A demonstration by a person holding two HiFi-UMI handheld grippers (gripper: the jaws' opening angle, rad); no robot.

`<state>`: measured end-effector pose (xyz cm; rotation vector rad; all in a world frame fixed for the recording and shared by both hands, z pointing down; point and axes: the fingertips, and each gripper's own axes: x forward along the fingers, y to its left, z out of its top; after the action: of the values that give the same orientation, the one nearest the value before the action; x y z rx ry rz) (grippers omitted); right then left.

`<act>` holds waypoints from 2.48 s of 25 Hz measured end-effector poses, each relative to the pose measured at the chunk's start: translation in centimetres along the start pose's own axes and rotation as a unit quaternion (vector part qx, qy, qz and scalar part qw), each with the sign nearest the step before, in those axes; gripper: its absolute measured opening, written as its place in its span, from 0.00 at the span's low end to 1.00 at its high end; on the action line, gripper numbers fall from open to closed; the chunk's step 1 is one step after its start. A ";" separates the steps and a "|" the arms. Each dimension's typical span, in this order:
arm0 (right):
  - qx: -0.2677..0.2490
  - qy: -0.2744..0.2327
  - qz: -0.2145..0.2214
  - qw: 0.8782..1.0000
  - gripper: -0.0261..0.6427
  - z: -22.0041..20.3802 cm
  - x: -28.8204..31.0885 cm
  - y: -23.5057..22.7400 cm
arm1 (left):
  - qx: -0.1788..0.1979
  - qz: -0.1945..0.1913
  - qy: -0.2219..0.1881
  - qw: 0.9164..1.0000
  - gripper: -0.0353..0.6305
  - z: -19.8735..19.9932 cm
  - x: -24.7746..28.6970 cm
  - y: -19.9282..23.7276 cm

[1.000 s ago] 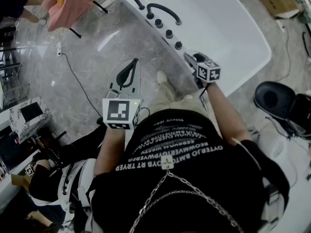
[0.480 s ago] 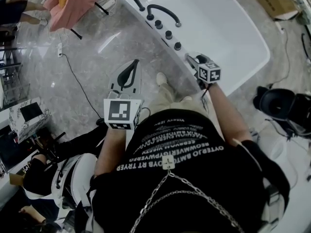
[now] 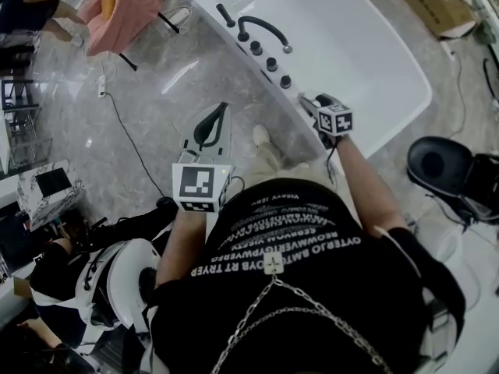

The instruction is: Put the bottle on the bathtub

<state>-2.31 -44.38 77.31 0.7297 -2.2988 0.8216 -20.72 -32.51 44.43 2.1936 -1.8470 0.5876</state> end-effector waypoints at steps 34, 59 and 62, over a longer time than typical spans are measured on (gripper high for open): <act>-0.125 -0.205 -0.045 0.970 0.04 8.4 -21.8 4.6 | 0.001 -0.050 -0.075 0.996 0.06 5.4 0.7 -8.0; -0.196 -0.287 0.021 0.937 0.04 14.4 -32.8 16.5 | -0.001 -0.069 -0.082 0.994 0.06 5.7 -4.8 -9.6; -0.187 -0.280 0.015 0.941 0.04 15.1 -31.4 17.0 | 0.002 -0.077 -0.076 0.994 0.06 5.8 -4.2 -7.7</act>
<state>2.79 -34.43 40.21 0.8279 -2.8583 0.1690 -12.85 -29.71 38.13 2.4160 -1.7252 0.4043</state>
